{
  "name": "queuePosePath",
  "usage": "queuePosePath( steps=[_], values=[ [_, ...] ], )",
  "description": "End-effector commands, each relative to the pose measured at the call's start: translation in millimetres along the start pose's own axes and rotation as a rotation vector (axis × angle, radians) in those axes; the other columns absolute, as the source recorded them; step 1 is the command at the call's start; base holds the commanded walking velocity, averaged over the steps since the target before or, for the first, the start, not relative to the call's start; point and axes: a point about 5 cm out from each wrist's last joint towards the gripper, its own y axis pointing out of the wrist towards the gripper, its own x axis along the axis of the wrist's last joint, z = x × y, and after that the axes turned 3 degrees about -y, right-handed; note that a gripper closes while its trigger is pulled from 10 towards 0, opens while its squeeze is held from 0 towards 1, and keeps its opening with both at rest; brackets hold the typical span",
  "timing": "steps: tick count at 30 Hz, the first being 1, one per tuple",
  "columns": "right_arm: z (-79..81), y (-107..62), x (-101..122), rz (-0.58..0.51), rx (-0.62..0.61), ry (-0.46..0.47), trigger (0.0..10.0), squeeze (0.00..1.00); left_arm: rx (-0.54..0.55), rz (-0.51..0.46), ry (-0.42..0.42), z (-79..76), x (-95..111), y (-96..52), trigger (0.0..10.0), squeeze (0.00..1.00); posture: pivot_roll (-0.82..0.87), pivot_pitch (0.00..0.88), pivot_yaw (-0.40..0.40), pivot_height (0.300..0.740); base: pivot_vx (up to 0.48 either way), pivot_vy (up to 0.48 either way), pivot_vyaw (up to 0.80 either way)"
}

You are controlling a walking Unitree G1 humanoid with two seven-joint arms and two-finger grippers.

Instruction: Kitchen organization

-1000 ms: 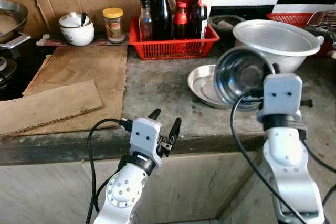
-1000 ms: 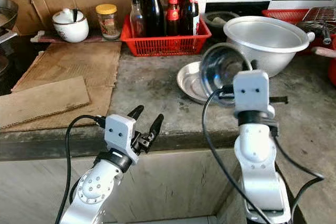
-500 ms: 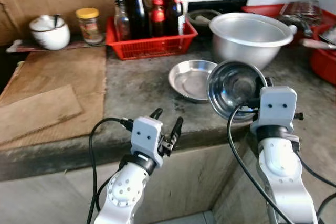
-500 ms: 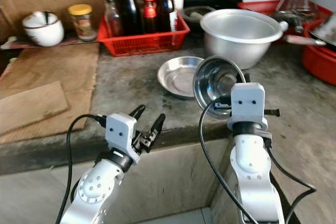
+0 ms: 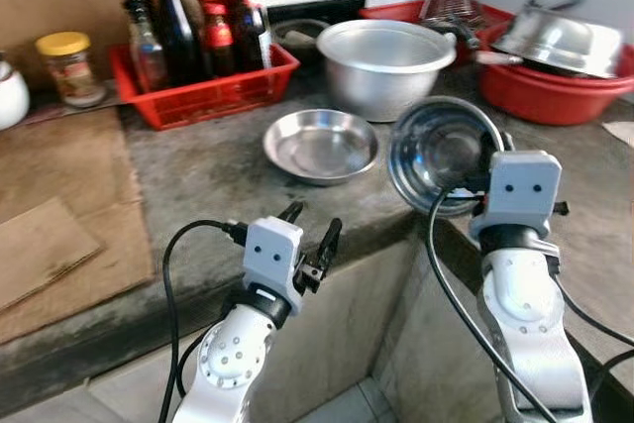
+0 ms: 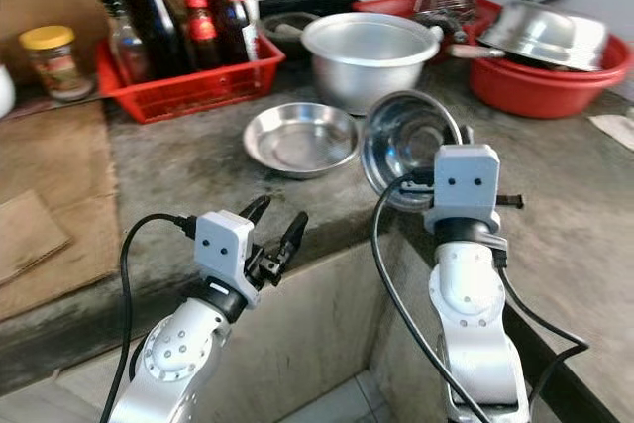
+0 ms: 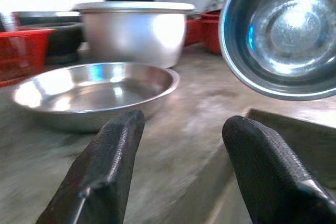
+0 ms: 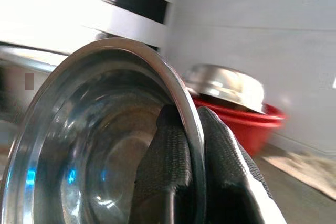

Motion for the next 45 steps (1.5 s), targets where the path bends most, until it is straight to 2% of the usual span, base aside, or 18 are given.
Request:
queuePosePath(
  steps=[1,4,5,8,11,25,31,35,37,39,40,42,45],
  values=[
    [-1.7,-2.3,2,-0.004,-0.017,-0.002,0.0,0.0,-0.019,-0.007,0.005,-1.5,2,0.6,10.0,0.0,0.15,0.062,-0.02,0.74,0.0,0.476,-0.77],
    [-0.1,-3.8,2,0.002,-0.016,0.0,0.0,0.0,-0.026,-0.009,0.011,-1.5,2,0.7,10.0,0.0,0.15,0.059,-0.015,0.74,0.0,0.159,-0.78],
    [1.6,-4.8,2,0.001,-0.014,-0.001,0.0,0.0,-0.039,-0.005,0.048,-1.9,2,1.3,10.0,0.0,0.15,0.056,-0.016,0.74,0.0,0.0,-0.78],
    [3.1,-5.0,2,-0.001,-0.013,-0.004,0.0,0.0,-0.068,-0.008,0.073,-3.8,1,1.6,10.0,0.0,0.15,0.053,-0.014,0.74,0.0,-0.314,-0.78],
    [4.3,-5.0,3,-0.006,-0.015,-0.004,0.0,0.0,-0.071,0.001,0.063,-5.1,0,1.1,10.0,0.0,0.15,0.049,-0.013,0.74,0.0,-0.466,-0.77],
    [2.9,-3.7,6,-0.02,-0.031,-0.003,0.0,0.0,-0.067,-0.006,0.052,-2.7,-1,1.3,10.0,0.0,0.15,0.037,-0.005,0.74,0.0,0.0,-0.77],
    [2.7,-2.7,8,-0.032,-0.032,0.002,0.0,0.0,-0.081,-0.004,0.061,-4.6,-2,1.7,10.0,0.0,0.15,0.036,-0.006,0.74,0.0,-0.415,-0.77],
    [2.4,-1.1,9,-0.036,-0.032,0.005,0.0,0.0,-0.049,0.002,0.038,-1.5,-2,3.0,10.0,0.0,0.15,0.041,-0.008,0.74,0.0,-0.11,-0.77],
    [2.3,-0.3,9,-0.038,-0.032,0.009,0.0,0.0,-0.035,-0.004,0.131,1.1,1,2.7,10.0,0.0,0.15,0.043,-0.005,0.74,0.0,0.0,-0.77],
    [3.0,-0.4,16,-0.051,-0.031,0.013,0.0,0.0,-0.032,-0.003,0.18,2.5,1,1.5,10.0,0.0,0.15,0.045,-0.01,0.74,0.0,0.0,-0.77],
    [3.9,-0.1,25,-0.065,-0.031,0.021,0.0,0.0,-0.044,0.0,0.181,0.8,1,0.4,10.0,0.0,0.15,0.046,-0.012,0.74,0.0,0.0,-0.77],
    [4.3,1.2,23,-0.063,-0.028,0.022,0.0,0.0,-0.053,-0.006,0.181,-0.7,2,0.6,10.0,0.0,0.15,0.048,-0.011,0.74,0.0,0.0,-0.77],
    [4.3,3.3,13,-0.05,-0.022,0.02,0.0,0.0,-0.049,-0.007,0.103,-5.2,0,1.8,10.0,0.0,0.15,0.049,-0.012,0.74,0.162,-0.414,-0.77]
  ],
)
